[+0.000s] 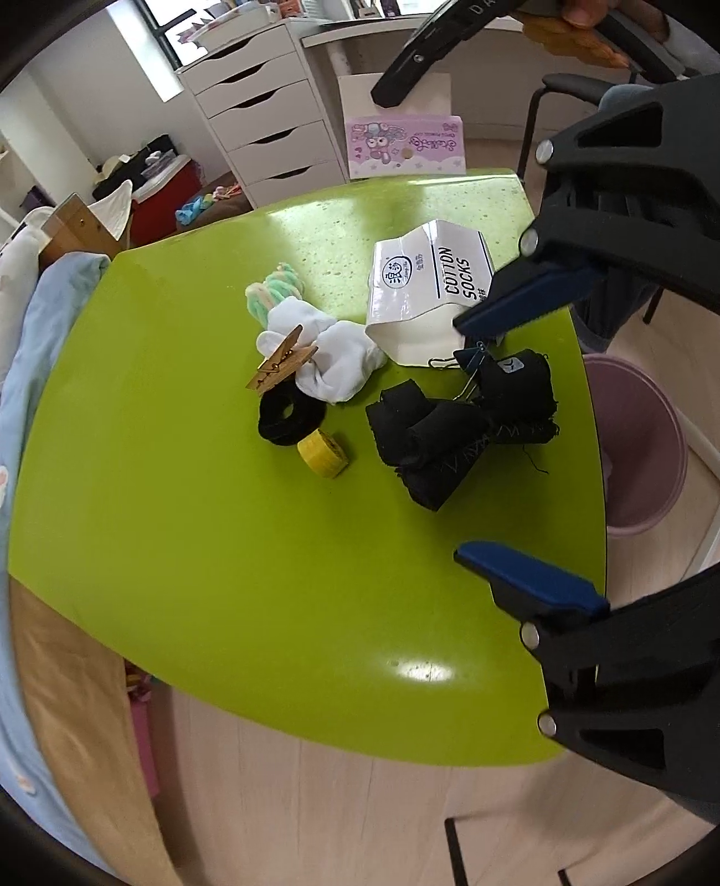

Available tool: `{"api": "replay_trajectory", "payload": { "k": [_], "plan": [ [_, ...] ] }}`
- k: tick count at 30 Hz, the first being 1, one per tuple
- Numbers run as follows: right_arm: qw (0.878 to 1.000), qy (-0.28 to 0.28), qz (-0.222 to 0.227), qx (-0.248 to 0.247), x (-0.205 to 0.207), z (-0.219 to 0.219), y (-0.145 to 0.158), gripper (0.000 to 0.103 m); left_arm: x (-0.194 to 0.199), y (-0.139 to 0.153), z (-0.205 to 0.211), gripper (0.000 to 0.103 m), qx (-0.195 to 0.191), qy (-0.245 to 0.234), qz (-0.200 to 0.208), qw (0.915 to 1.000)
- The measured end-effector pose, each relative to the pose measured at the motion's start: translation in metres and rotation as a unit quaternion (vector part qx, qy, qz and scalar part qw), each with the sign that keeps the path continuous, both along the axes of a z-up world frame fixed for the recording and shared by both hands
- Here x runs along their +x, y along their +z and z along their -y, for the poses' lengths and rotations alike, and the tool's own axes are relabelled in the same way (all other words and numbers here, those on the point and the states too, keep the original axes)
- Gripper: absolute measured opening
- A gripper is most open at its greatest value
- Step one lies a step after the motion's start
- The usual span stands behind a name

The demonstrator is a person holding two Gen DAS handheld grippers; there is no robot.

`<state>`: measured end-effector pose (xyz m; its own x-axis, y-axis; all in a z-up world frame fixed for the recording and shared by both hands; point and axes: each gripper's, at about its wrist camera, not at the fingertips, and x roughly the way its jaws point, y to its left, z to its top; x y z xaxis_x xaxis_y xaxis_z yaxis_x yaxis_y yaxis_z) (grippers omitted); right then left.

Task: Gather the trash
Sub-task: 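Grasp the black socks with the left tool while the right tool holds the card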

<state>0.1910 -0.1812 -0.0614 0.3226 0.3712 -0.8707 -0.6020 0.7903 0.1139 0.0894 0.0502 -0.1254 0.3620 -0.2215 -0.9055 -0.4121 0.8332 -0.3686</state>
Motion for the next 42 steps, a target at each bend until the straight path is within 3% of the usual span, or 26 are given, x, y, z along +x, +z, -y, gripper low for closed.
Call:
{"api": "replay_trajectory", "payload": {
  "k": [5, 9, 19, 25, 42],
  "plan": [
    [1.0, 0.002, -0.003, 0.003, -0.001, 0.0, -0.002, 0.0, 0.002, -0.003, 0.002, 0.032, -0.003, -0.004, 0.0, 1.0],
    [1.0, 0.0, -0.002, 0.007, -0.002, 0.002, -0.002, 0.0, 0.0, 0.0, 0.0, 0.019, 0.0, -0.012, 0.012, 0.9999],
    [1.0, 0.003, 0.009, 0.018, -0.018, 0.009, 0.005, 0.0, -0.014, 0.033, 0.006, 0.016, 0.065, -0.046, 0.052, 0.9955],
    [0.999, 0.014, 0.023, 0.025, -0.043, 0.019, 0.015, 0.0, -0.033, 0.063, 0.023, 0.016, 0.106, -0.086, 0.085, 0.987],
    [0.997, 0.051, 0.021, 0.051, -0.129, 0.05, 0.023, 0.0, -0.099, 0.098, 0.071, 0.016, 0.141, -0.154, 0.15, 0.9665]
  ]
}}
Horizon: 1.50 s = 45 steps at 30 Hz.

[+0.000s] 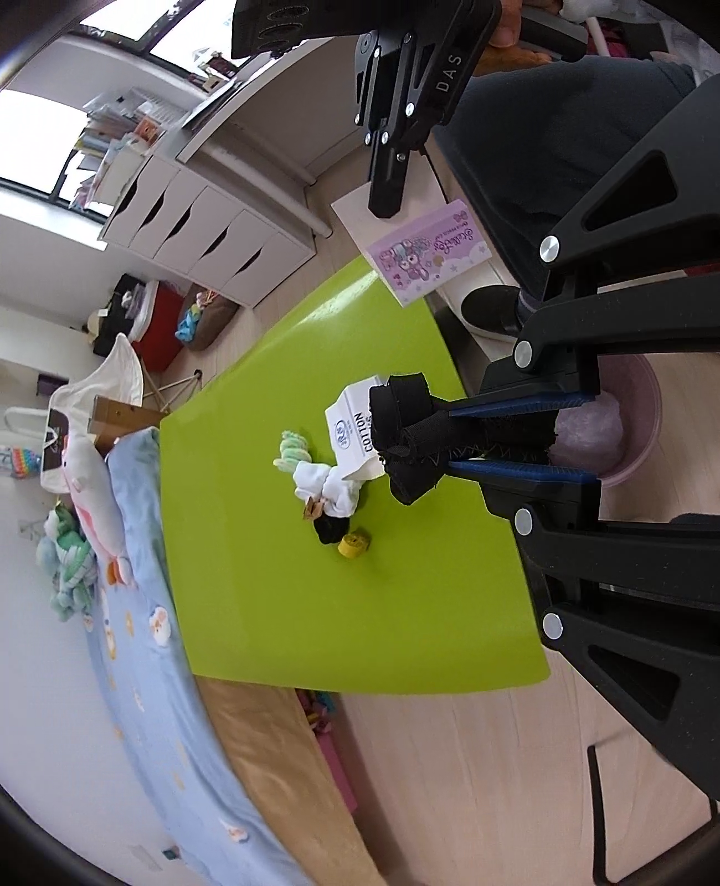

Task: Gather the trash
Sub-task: 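Grasp the black socks with the left tool while the right tool holds the card, then open the right tool over the pink bin while the left tool drops the black socks in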

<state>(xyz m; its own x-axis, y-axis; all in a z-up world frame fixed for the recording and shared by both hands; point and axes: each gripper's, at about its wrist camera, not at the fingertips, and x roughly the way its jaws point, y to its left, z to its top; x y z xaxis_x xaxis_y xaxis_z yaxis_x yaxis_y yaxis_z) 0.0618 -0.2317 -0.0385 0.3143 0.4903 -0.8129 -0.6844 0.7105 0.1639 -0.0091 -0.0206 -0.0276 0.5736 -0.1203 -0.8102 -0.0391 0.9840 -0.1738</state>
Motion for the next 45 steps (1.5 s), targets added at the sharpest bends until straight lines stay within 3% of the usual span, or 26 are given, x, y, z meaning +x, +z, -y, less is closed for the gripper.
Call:
{"api": "replay_trajectory", "payload": {
  "k": [18, 19, 21, 23, 26, 37, 40, 41, 45],
  "plan": [
    [0.997, 0.047, -0.051, -0.018, -0.038, -0.007, -0.03, 0.004, -0.034, -0.003, 0.007, 0.016, -0.011, -0.012, -0.007, 0.9998],
    [0.997, 0.046, -0.052, -0.022, -0.038, -0.007, -0.031, 0.009, -0.035, -0.003, 0.008, 0.016, -0.011, -0.013, -0.006, 0.9998],
    [0.998, 0.035, -0.052, -0.025, -0.036, -0.005, -0.032, 0.059, -0.035, -0.003, 0.009, 0.016, -0.011, -0.017, -0.006, 0.9998],
    [0.998, 0.025, -0.051, -0.015, -0.034, 0.0, -0.03, 0.075, -0.034, -0.003, 0.011, 0.016, -0.011, -0.022, -0.006, 0.9997],
    [0.999, 0.013, -0.048, -0.009, -0.032, 0.007, -0.026, 0.087, -0.034, -0.004, 0.015, 0.016, -0.012, -0.031, -0.008, 0.9994],
    [0.999, -0.018, -0.038, 0.007, -0.029, 0.026, -0.013, 0.094, -0.031, -0.006, 0.037, 0.016, -0.017, -0.073, -0.017, 0.997],
    [0.999, -0.023, -0.037, 0.016, -0.028, 0.03, -0.009, 0.096, -0.03, -0.008, 0.039, 0.02, -0.02, -0.078, -0.02, 0.9966],
    [0.999, -0.025, -0.036, 0.019, -0.028, 0.032, -0.007, 0.097, -0.029, -0.01, 0.039, 0.026, -0.021, -0.077, -0.023, 0.9965],
    [0.999, -0.028, -0.036, 0.023, -0.025, 0.034, -0.006, 0.099, -0.028, -0.014, 0.036, 0.073, -0.029, -0.067, -0.021, 0.9971]
  ]
}}
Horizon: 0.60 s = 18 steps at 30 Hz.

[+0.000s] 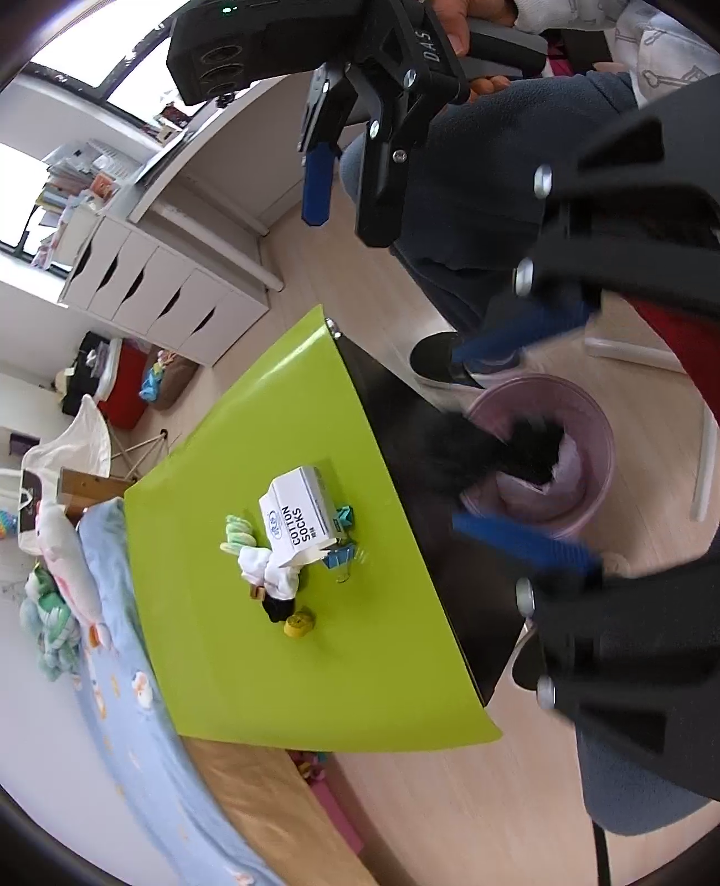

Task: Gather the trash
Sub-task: 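Open the right tool over the pink bin while the left tool drops the black socks in, then grasp the white COTTON SOCKS box with the right tool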

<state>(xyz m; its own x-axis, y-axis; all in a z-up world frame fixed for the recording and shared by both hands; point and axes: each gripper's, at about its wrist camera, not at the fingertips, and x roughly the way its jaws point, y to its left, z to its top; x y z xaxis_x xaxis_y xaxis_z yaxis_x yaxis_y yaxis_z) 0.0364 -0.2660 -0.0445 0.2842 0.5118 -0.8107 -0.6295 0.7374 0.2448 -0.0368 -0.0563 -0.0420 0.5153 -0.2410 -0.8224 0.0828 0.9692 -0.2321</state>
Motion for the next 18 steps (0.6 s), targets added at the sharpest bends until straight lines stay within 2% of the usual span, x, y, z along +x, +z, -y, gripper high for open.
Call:
{"api": "replay_trajectory", "payload": {
  "k": [2, 7, 18],
  "plan": [
    [1.0, 0.0, -0.001, 0.001, 0.0, 0.0, -0.001, 0.1, -0.001, 0.0, -0.002, 0.087, -0.002, 0.005, 0.007, 1.0],
    [1.0, 0.0, -0.005, 0.003, 0.001, -0.001, -0.003, 0.1, 0.0, 0.001, -0.008, 0.094, 0.0, 0.02, 0.01, 0.9997],
    [1.0, -0.004, -0.016, -0.009, 0.002, -0.011, -0.005, 0.1, 0.0, 0.002, -0.025, 0.095, 0.007, 0.059, 0.007, 0.9982]
  ]
}}
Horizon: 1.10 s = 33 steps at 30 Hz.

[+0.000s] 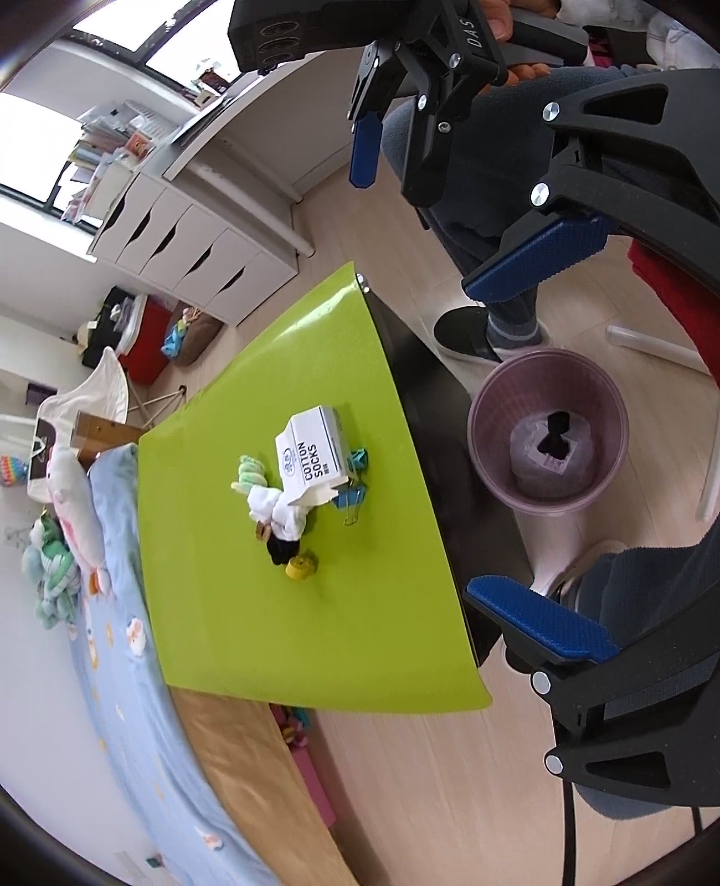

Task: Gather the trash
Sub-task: 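Grasp the white COTTON SOCKS box with the right tool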

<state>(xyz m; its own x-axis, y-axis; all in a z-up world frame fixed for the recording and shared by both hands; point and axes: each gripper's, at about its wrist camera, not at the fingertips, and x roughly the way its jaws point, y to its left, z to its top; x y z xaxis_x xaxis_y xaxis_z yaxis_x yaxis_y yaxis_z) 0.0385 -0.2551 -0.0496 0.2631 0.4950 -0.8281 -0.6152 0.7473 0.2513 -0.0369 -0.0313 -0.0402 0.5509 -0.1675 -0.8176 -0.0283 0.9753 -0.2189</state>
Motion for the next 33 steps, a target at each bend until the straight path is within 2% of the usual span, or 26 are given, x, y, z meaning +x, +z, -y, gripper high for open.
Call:
{"api": "replay_trajectory", "payload": {
  "k": [9, 20, 28, 33],
  "plan": [
    [1.0, 0.001, -0.003, -0.005, 0.005, -0.01, 0.001, 0.1, -0.001, 0.003, -0.009, 0.095, 0.013, 0.024, 0.003, 0.9996],
    [1.0, 0.01, 0.0, -0.02, 0.042, -0.062, 0.003, 0.1, 0.001, 0.009, -0.02, 0.095, 0.023, 0.037, 0.013, 0.999],
    [0.998, 0.005, -0.007, -0.057, 0.08, -0.108, -0.013, 0.1, 0.001, 0.006, -0.024, 0.095, 0.023, 0.042, 0.014, 0.9988],
    [0.996, -0.004, -0.026, -0.091, 0.101, -0.134, -0.037, 0.1, 0.001, 0.004, -0.025, 0.095, 0.02, 0.045, 0.012, 0.9987]
  ]
}}
